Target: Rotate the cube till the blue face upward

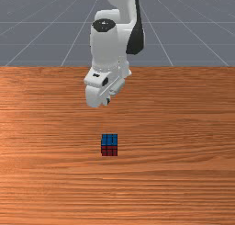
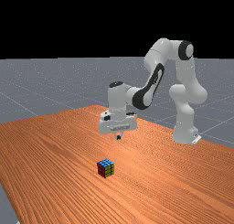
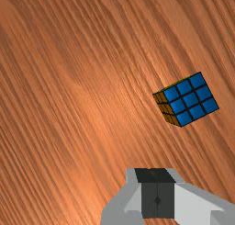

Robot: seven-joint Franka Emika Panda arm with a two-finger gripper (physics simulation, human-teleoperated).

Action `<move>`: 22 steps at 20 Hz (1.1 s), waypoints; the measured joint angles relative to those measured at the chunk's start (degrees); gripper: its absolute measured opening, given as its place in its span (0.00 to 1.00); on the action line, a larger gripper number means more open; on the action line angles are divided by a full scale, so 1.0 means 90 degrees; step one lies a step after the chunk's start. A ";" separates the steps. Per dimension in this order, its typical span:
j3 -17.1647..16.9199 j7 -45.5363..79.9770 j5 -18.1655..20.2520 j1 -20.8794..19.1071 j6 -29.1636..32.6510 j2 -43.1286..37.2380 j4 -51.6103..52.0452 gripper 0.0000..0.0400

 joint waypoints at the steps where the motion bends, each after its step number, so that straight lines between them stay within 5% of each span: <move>1: -0.0031 0.0234 0.0019 0.0030 -0.0044 0.0014 0.0027 0.00; 22: -0.0624 0.4929 0.0714 0.0497 -0.0903 0.0480 0.0799 0.00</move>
